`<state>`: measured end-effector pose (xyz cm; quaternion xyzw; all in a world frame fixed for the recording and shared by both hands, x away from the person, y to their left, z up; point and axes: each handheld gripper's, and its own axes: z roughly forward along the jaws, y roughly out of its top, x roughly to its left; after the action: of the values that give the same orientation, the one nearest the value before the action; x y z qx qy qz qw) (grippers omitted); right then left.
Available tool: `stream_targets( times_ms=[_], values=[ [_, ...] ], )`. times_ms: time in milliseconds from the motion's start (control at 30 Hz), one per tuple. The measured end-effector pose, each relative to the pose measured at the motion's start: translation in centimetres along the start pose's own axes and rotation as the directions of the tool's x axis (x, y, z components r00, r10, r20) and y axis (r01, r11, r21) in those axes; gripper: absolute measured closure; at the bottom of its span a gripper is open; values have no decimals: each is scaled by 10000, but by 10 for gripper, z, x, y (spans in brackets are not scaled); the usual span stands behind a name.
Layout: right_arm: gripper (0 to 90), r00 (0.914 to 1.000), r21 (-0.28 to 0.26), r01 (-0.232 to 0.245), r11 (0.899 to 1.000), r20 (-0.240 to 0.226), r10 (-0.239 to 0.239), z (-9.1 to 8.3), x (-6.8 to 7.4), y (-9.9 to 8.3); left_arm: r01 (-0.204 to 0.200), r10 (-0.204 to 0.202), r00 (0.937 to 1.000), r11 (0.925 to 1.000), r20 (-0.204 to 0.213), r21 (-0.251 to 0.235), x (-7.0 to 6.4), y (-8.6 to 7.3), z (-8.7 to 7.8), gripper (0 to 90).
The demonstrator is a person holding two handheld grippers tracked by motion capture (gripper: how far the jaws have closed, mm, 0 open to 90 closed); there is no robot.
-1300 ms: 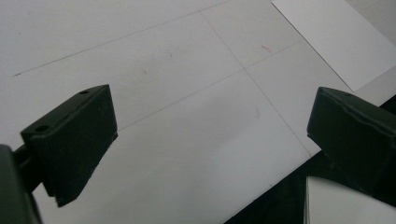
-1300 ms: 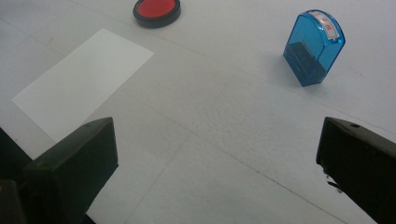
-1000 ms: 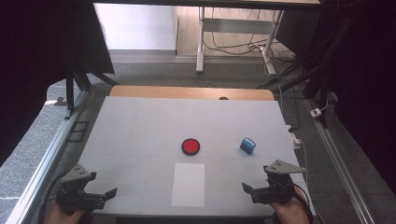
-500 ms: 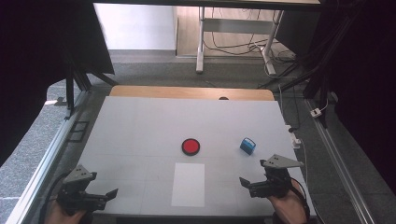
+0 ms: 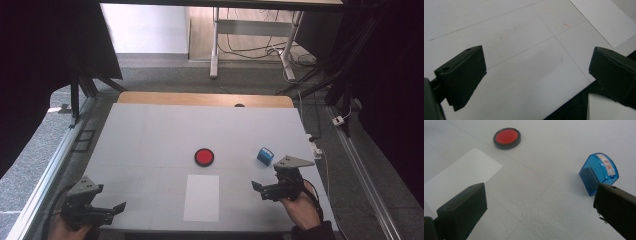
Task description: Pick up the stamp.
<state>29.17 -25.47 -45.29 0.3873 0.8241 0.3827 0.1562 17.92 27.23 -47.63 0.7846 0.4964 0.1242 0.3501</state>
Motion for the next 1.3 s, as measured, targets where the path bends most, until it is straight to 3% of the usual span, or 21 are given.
stream_targets(
  times_ms=[233, 667, 833, 933, 1300],
  values=[
    [0, 9987, 238, 72, 9997, 497, -84, 13, -7, 10, -11, 11, 10000, 10000, 1, -1, 0, 0, 0, 12],
    [0, 9980, 673, 44, 9977, 626, -86, 27, -27, 18, 10, -10, 10000, 10000, 46, 5, 1, 0, 0, 11],
    [0, 9987, 692, 50, 9976, 512, -85, 31, -33, 24, 4, -4, 10000, 10000, 58, 7, 1, 0, 0, 11],
    [0, 9990, 943, 295, 9951, 296, -324, 34, -36, 27, -8, 8, 10000, 10000, 45, -16, 0, 0, 0, 11],
    [0, 9985, 1041, 368, 9939, 365, -408, 42, -46, 38, -83, 83, 10000, 10000, 16, 48, 0, 0, 0, 11]
  ],
)
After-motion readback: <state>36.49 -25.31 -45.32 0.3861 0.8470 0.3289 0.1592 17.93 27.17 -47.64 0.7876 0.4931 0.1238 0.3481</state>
